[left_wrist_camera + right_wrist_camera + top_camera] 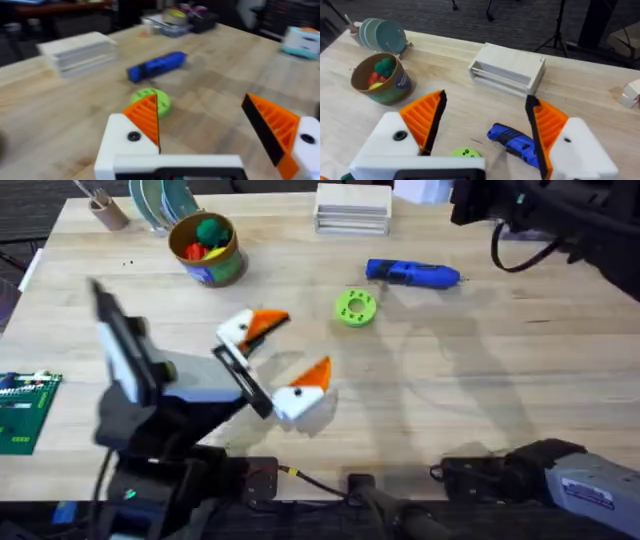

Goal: Pick up the gripper from the table and insert it into the empty holder that is missing its gripper. Then pick up a screw, insert it into the mounting hole, and use the screwdriver to tighten it. Finally, clean up the table by picking up the vegetable and placing it into the bucket.

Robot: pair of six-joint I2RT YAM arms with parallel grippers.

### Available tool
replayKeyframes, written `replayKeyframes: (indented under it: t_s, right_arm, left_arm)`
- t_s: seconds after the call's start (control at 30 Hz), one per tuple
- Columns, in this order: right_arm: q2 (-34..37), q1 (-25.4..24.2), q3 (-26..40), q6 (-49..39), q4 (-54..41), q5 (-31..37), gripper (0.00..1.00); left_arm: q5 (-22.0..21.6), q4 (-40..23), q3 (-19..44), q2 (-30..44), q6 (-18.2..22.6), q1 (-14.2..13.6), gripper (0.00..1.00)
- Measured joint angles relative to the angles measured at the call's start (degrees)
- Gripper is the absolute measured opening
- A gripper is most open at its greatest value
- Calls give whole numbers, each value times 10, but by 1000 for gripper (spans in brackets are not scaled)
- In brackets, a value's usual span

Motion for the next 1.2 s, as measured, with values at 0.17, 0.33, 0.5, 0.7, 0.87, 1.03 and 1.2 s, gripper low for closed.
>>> replayKeyframes:
  t_s: [0.17,0.33,0.5,0.7,0.87,1.03,1.2]
  right_arm:
    - [0,0,0,11,0,-1,994]
    - [0,0,0,13,0,-2,994]
    - [0,0,0,14,-5,-2,994]
    - [0,0,0,17,-15,-2,994]
    - [0,0,0,17,-21,-2,994]
    - [0,0,0,17,-23,-2,994]
    - [0,0,0,17,-23,-2,994]
  left_arm:
    - [-122,-83,129,42,19,0,991]
    - [-210,-207,276,161,71,0,991]
    - [-268,-338,391,295,131,0,990]
    - [-345,-433,469,422,191,0,992]
    - [-377,-450,471,495,207,0,993]
    - [-401,-451,471,556,214,0,993]
    - [-412,-451,471,627,216,0,993]
